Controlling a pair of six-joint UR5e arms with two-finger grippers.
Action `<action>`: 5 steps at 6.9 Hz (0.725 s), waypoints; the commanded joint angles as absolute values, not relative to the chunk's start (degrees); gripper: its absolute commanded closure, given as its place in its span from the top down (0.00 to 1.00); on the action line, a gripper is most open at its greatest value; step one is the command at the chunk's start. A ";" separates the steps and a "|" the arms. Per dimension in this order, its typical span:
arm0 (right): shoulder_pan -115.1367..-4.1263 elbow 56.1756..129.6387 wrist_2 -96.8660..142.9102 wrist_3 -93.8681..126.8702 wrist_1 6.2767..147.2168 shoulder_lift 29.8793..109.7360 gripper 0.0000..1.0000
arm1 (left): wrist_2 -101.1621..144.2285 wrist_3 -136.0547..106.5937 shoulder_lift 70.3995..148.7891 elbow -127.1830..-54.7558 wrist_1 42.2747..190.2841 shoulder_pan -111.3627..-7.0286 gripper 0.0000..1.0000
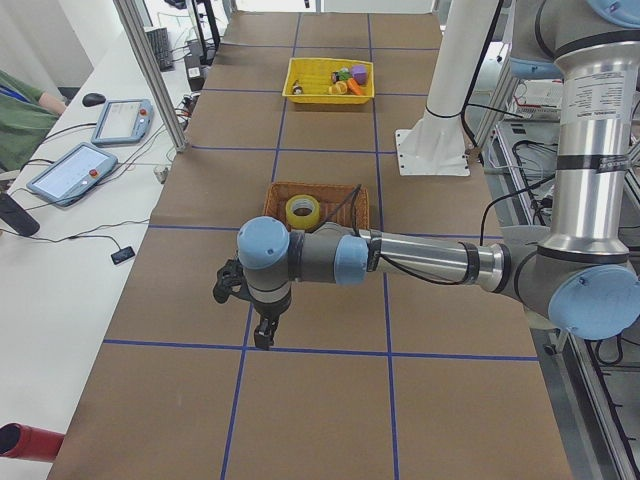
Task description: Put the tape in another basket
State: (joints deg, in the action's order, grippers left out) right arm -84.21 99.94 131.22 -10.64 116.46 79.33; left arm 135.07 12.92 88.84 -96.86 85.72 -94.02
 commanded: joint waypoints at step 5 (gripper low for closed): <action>-89.55 92.84 138.48 -10.72 101.25 86.66 1.00 | 134.82 8.65 88.24 -95.62 85.78 -96.77 0.99</action>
